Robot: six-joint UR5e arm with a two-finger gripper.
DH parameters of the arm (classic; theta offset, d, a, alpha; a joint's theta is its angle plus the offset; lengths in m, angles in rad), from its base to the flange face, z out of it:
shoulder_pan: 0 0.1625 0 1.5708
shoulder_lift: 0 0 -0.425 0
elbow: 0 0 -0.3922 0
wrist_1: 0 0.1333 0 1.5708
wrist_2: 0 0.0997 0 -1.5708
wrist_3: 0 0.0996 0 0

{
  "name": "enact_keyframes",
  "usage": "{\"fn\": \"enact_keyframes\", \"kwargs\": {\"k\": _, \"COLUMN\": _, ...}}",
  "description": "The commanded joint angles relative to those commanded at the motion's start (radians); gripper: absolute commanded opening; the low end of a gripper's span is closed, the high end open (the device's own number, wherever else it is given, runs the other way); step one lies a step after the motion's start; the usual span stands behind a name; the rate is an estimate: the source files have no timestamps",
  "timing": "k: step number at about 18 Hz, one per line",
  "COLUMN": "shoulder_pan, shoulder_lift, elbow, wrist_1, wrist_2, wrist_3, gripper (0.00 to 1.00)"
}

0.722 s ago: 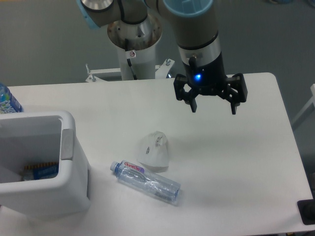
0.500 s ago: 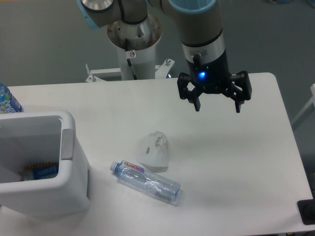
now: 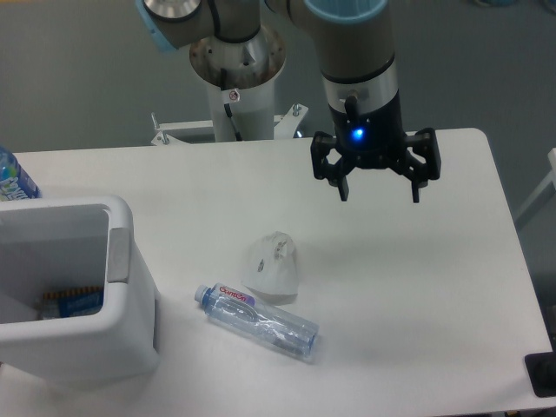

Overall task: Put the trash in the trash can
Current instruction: 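Move the open gripper over the crumpled clear plastic bag, then lower the gripper onto the plastic bag and close on it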

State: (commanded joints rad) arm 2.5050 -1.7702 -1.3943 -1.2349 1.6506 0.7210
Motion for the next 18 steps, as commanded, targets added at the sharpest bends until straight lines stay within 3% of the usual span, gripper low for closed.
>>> {"fn": "enact_keyframes", "kwargs": {"k": 4, "shoulder_pan": -0.009, "shoulder_lift": -0.006, "elbow": -0.055, "wrist_1": 0.029, "wrist_2": 0.003, "wrist_3": -0.078, "gripper": 1.0}}
{"fn": "enact_keyframes", "kwargs": {"k": 10, "shoulder_pan": -0.044, "shoulder_lift": -0.021, "elbow": -0.19, "wrist_1": 0.064, "wrist_2": 0.006, "wrist_3": -0.061, "gripper": 1.0}}
{"fn": "enact_keyframes", "kwargs": {"k": 16, "shoulder_pan": -0.058, "shoulder_lift": -0.075, "elbow": -0.324, "wrist_1": 0.198, "wrist_2": 0.009, "wrist_3": 0.063, "gripper": 1.0}}
{"fn": "enact_keyframes", "kwargs": {"k": 18, "shoulder_pan": -0.066, "shoulder_lift": -0.08, "elbow": -0.362, "wrist_1": 0.215, "wrist_2": 0.008, "wrist_3": 0.074, "gripper": 1.0}}
